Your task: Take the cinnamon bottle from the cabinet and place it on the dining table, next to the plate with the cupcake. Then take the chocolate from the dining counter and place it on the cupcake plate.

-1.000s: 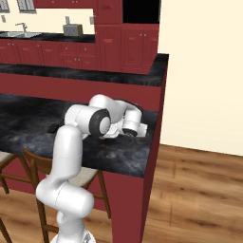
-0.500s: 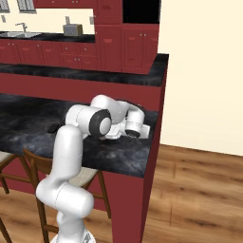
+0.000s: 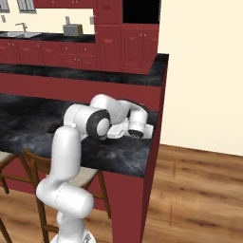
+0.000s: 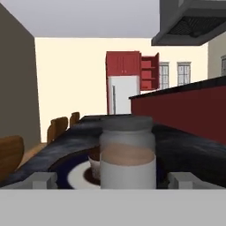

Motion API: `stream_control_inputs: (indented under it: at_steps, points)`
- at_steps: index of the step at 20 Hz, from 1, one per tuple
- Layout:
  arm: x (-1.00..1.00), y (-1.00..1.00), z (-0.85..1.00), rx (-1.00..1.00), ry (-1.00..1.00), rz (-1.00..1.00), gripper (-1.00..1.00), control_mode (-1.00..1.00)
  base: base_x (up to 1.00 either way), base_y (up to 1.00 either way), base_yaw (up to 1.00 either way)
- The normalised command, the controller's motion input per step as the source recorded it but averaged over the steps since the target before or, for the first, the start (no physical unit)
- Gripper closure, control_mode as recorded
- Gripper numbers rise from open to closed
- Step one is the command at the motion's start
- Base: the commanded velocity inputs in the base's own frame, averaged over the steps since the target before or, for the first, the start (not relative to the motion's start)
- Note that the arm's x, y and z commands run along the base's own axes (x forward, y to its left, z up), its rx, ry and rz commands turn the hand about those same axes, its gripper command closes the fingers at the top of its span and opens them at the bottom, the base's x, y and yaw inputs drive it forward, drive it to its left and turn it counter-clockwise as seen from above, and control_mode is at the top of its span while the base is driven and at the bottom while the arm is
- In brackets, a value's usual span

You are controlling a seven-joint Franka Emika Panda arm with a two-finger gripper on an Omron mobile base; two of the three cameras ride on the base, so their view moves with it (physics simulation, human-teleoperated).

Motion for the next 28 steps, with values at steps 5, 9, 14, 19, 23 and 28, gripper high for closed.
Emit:
stream_control_inputs:
  at_steps: [5,9,14,19,23,28]
  points:
    - [-0.48,-0.02,0.19,-0.10,0.00,0.00,-1.00,-1.00,0.00,0.00,0.00]
    - [-0.63,0.00,0.13,-0.23,-0.04,-0.10,-1.00,-1.00,0.00,0.00,0.00]
    - [-0.55,0.02,0.16,-0.22,0.00,-0.32,-1.00,-1.00,0.00,0.00,0.00]
    - [-0.49,0.02,0.26,-0.03,0.03,-0.41,-1.00,-1.00,0.00,0.00,0.00]
    - [-0.40,0.11,0.46,0.00,0.22,-0.27,-1.00,-1.00,0.00,0.00,0.00]
    - [-0.32,0.12,0.53,-0.05,0.40,-0.05,-1.00,-1.00,0.00,0.00,0.00]
